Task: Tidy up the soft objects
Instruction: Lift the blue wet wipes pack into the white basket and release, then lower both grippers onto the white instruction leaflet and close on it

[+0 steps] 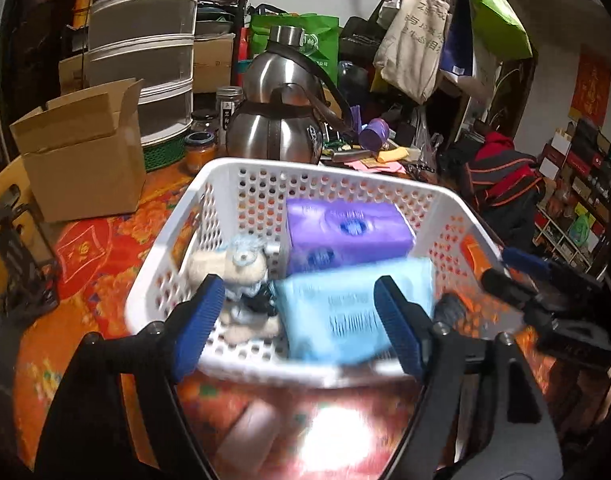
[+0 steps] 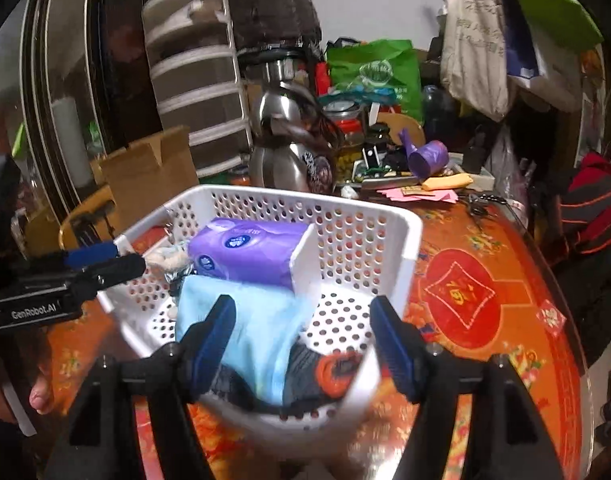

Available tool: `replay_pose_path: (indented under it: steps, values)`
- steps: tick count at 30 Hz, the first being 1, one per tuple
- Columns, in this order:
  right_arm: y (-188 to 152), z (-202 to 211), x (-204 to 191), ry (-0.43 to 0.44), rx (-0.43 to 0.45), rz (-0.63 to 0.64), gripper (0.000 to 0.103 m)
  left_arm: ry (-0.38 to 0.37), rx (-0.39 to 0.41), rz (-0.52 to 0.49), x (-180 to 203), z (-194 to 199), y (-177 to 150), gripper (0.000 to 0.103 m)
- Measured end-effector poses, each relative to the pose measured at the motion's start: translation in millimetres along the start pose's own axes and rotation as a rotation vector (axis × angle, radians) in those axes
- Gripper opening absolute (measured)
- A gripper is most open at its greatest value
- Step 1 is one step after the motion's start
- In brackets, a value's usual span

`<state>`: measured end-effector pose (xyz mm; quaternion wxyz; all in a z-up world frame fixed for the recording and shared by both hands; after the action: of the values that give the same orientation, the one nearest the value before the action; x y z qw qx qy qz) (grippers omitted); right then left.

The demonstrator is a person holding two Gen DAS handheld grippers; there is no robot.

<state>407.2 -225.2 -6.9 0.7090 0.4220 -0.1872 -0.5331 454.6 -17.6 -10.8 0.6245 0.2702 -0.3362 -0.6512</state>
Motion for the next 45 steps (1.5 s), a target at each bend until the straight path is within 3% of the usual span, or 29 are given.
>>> replay_pose_path:
  steps: [10,19,26,36,45]
  values:
    - [-49.2,72.3,-9.5,-0.002,0.061,-0.016,0.07,-0.009,0.015,0.005,0.7,53.8,-71.5,0.075]
    - [-95.1,80.5,-22.9,0.028,0.027,-0.042,0.07,0.022,-0.004,0.051,-25.4,80.4,-115.5,0.075]
    - [-132.4,84.7,-11.4,0.013,-0.017,-0.106,0.07,0.014,-0.034,0.104,-39.1,92.6,-152.4,0.075]
    - [-187.6,105.5,21.0,-0.076,-0.072,-0.184,0.07,-0.045,-0.09,0.02,39.9,87.6,-188.5,0.076]
    - [-205.1,112.7,15.0,0.0,-0.105,-0.217,0.07,-0.071,-0.148,-0.018,93.3,79.2,-206.9,0.076]
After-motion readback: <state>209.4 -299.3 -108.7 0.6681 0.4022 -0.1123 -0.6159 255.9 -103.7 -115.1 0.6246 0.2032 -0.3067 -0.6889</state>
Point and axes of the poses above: each gripper's, at about its wrist camera, not at the fingertips, and z roughly against the way its jaws point, x to its right, y to its top, the point moved 10 cm from there along -z, roughly the way its jaws point, and after that the axes turned 7 degrees about y, right-handed, at the moved point
